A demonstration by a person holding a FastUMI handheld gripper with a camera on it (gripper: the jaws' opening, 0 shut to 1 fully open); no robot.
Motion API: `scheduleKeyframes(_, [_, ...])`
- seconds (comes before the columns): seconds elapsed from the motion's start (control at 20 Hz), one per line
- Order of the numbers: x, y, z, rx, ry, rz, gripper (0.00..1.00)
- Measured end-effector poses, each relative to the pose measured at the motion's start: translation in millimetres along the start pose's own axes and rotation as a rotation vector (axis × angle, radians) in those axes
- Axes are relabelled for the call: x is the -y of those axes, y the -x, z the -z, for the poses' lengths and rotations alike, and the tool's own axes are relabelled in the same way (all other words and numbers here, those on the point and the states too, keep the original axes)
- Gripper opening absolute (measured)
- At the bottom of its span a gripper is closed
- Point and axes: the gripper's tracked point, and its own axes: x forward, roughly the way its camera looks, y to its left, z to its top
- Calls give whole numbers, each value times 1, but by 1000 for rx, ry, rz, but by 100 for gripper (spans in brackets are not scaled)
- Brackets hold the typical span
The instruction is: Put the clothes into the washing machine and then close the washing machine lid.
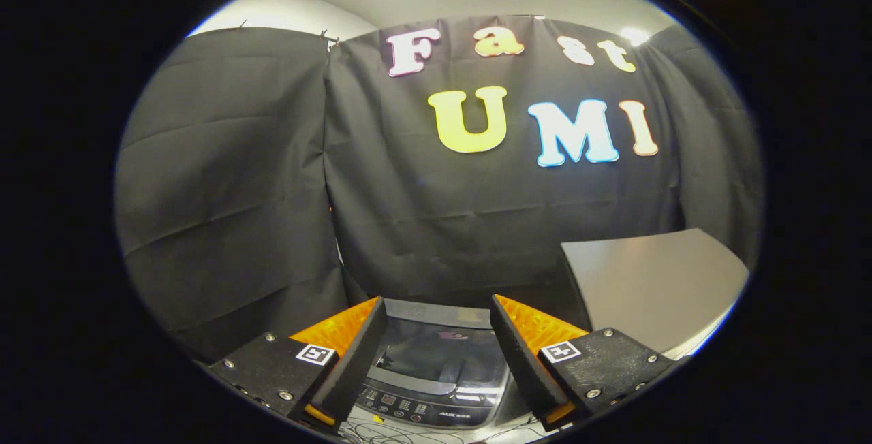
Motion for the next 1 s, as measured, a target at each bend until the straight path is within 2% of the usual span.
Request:
scheduleKeyframes(0.25, [49,67,-13,54,60,42,94])
scheduleKeyframes(0.75, [158,195,-13,106,66,183,94])
scheduleKeyframes(1.0, [200,236,-13,131,47,248,94])
